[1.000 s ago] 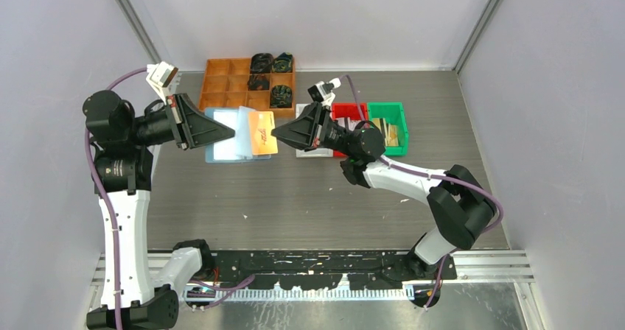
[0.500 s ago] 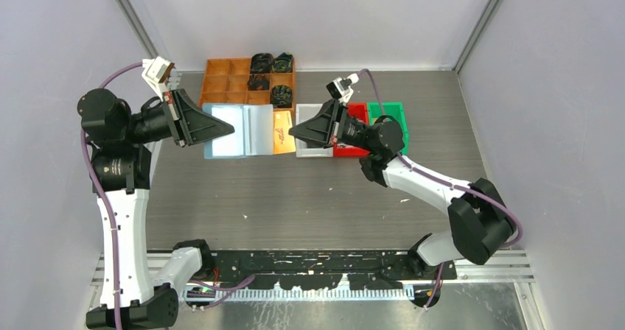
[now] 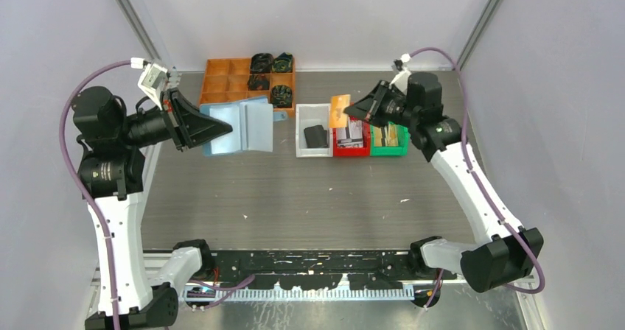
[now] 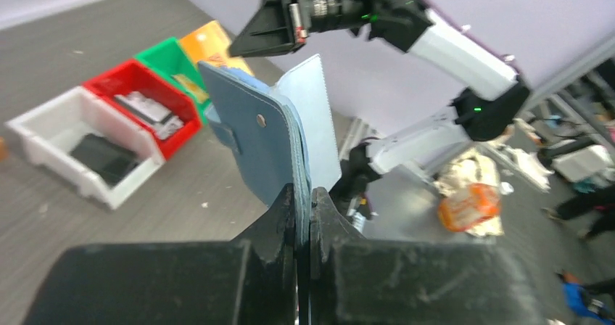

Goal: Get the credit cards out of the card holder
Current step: Place the credit card in the storage box.

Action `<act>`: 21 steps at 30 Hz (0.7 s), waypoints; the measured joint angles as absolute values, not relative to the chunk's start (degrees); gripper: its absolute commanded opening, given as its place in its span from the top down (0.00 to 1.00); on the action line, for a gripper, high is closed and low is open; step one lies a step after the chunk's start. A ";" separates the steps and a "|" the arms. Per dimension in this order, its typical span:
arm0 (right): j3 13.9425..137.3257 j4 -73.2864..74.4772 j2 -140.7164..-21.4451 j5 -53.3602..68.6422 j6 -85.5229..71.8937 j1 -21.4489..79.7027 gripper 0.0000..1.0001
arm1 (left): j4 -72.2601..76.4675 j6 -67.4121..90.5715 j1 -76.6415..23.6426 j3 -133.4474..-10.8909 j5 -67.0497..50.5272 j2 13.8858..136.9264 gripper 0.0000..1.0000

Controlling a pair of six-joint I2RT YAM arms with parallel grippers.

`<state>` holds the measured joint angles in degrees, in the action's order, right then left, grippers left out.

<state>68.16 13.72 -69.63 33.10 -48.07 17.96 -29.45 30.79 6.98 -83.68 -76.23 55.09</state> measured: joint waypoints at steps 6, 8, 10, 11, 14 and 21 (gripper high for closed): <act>77.03 37.08 -70.98 12.62 -32.32 15.14 0.99 | -42.30 15.53 6.98 -84.73 -69.47 53.34 1.00; 77.34 40.80 -71.77 6.13 -29.21 14.41 0.99 | -45.67 11.92 6.98 -84.60 -68.40 53.10 1.00; 77.32 43.40 -73.25 0.99 -27.18 13.61 0.99 | -47.44 9.89 6.98 -84.14 -67.96 53.04 1.00; 77.32 43.97 -74.06 -0.93 -26.57 13.23 0.99 | -48.21 8.86 6.98 -83.81 -67.88 52.99 1.00; 77.38 45.17 -77.80 -7.57 -24.32 12.29 0.99 | -50.19 6.28 6.98 -83.22 -67.77 52.97 1.00; 82.59 45.87 -90.61 -14.33 -20.58 9.76 0.99 | -53.95 -0.12 6.98 -82.70 -67.51 51.24 1.00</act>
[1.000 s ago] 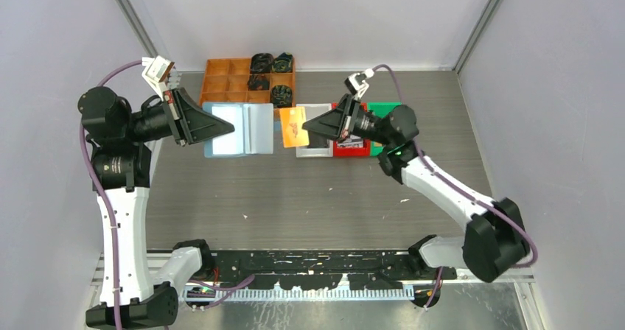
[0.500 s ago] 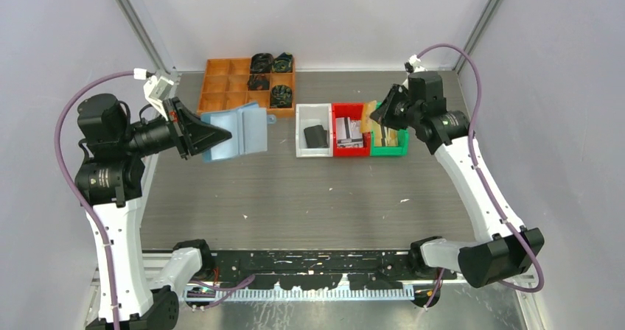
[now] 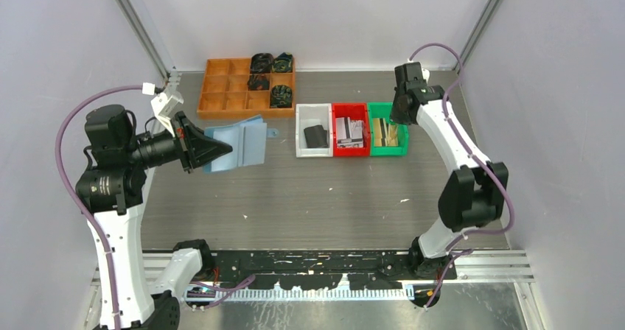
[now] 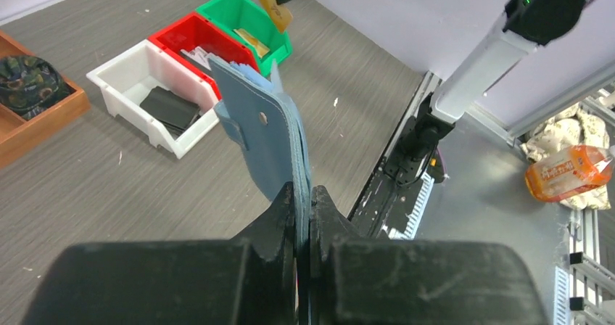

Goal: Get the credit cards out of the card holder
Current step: Place the credit card in the storage box.

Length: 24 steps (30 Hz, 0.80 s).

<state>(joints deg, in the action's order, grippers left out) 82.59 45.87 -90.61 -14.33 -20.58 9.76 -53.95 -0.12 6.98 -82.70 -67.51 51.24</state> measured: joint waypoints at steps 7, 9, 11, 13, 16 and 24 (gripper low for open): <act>86.35 43.83 -100.18 -12.62 -19.97 6.76 0.99 | -58.37 -3.75 6.98 -82.70 -67.68 50.22 1.00; 87.11 43.68 -102.13 -11.27 -19.99 6.35 0.99 | -58.81 -3.95 6.98 -82.56 -67.77 49.95 1.00; 87.81 43.53 -103.26 -9.87 -19.99 6.31 0.99 | -59.18 -4.14 6.98 -82.28 -67.79 49.69 1.00; 88.38 43.11 -104.18 -7.53 -19.99 6.31 0.99 | -59.51 -4.56 6.98 -82.26 -67.79 49.56 1.00; 88.99 42.33 -105.32 -4.51 -20.01 6.31 0.99 | -59.51 -4.86 6.98 -82.26 -67.94 49.50 1.00; 90.08 40.60 -109.45 1.13 -20.03 6.31 0.95 | -59.70 -4.97 6.98 -82.26 -67.94 49.28 0.99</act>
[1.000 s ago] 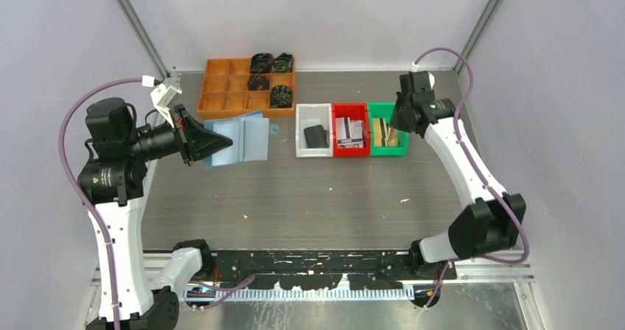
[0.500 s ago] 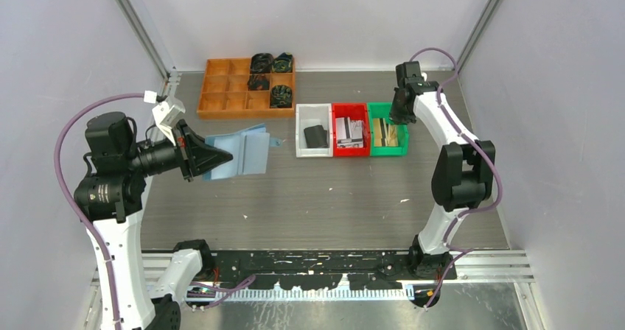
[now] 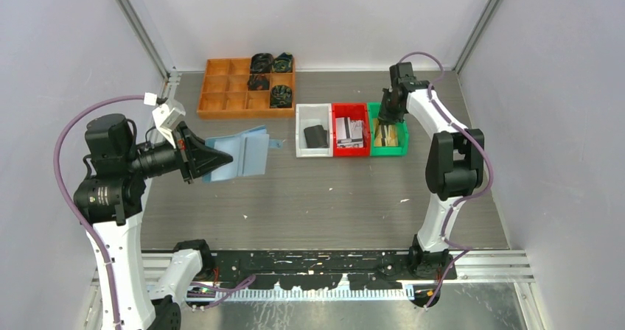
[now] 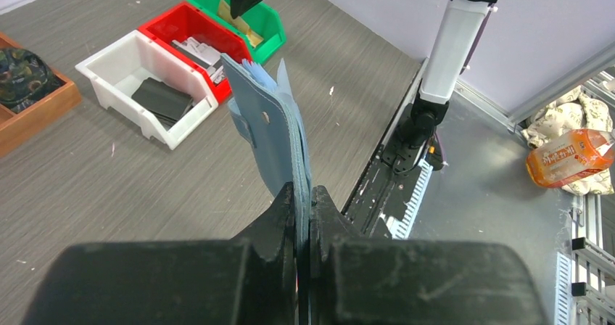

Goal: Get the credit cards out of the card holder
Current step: Place the credit card in the storage box, then remove the credit card from the card holder.

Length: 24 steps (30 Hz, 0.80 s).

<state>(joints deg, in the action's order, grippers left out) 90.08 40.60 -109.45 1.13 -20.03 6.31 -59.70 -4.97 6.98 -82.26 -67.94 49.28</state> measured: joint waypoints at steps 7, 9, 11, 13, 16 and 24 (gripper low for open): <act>90.13 39.99 -109.93 1.08 -20.40 6.31 0.61 | -59.88 -4.95 6.98 -82.28 -67.99 49.15 0.99; 90.13 39.94 -109.91 -0.47 -20.71 6.33 0.58 | -59.88 -4.93 6.98 -82.39 -68.05 49.15 0.99; 90.13 39.97 -109.65 -2.42 -20.97 6.37 0.57 | -59.86 -4.82 6.98 -82.52 -68.16 49.15 0.99; 90.13 40.07 -108.88 -4.08 -21.15 6.37 0.56 | -59.83 -4.60 6.98 -82.72 -68.18 49.15 0.98; 90.13 40.34 -106.00 -5.58 -21.52 6.72 0.52 | -59.66 -3.62 6.98 -82.89 -68.27 49.15 0.99; 82.98 27.53 -85.56 12.64 -30.65 13.10 0.29 | -51.92 5.74 6.98 -82.54 -70.57 48.82 0.99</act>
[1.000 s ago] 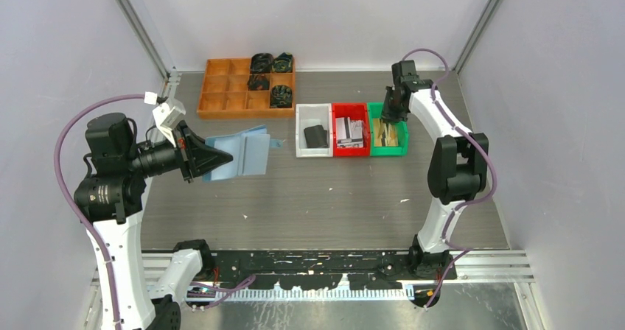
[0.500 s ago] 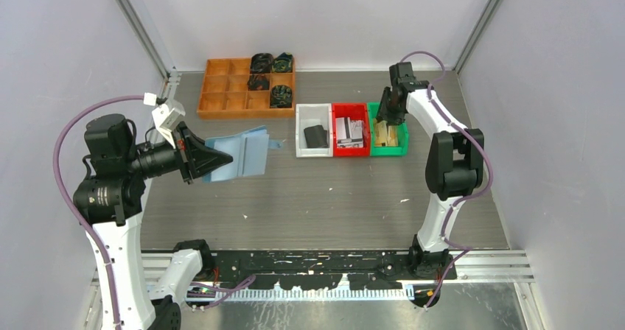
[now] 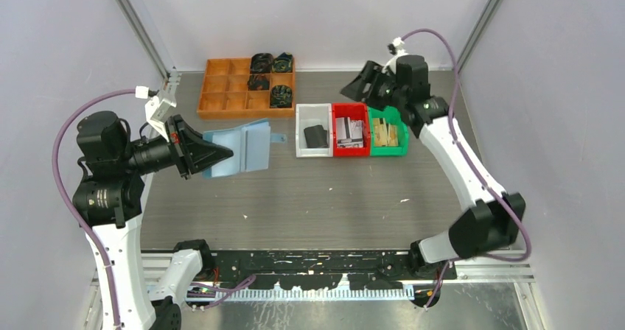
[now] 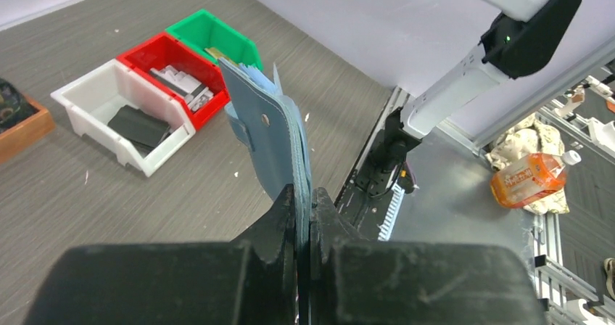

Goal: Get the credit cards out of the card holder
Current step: Remove the credit card from the card holder.

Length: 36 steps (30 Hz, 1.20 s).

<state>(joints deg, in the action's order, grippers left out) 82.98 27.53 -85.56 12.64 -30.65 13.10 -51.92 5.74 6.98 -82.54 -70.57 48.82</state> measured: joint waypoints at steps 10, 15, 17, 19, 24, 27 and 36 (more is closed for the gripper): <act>64.25 -15.35 -74.17 39.20 -54.70 32.56 0.21 | -39.62 19.20 6.98 -82.46 -74.87 47.88 0.99; 62.61 -27.40 -74.39 41.91 -60.34 38.94 0.24 | -36.23 21.74 6.98 -82.48 -76.40 47.00 0.98; 62.61 -30.22 -74.39 42.17 -60.40 42.00 0.26 | -35.55 22.09 6.98 -82.48 -76.73 46.74 0.98; 62.61 -31.33 -74.39 42.17 -60.20 44.47 0.30 | -35.20 22.11 6.98 -82.48 -76.79 46.59 0.99; 62.61 -30.48 -74.37 41.08 -57.41 47.90 0.43 | -34.89 22.06 6.98 -82.48 -76.77 46.59 0.98; 62.61 -28.14 -74.06 39.66 -55.24 48.99 0.45 | -34.89 22.06 6.98 -82.48 -76.77 46.59 0.99; 59.20 -25.82 -68.27 39.46 -50.72 49.43 0.48 | -34.89 22.06 6.98 -82.87 -76.79 46.61 0.99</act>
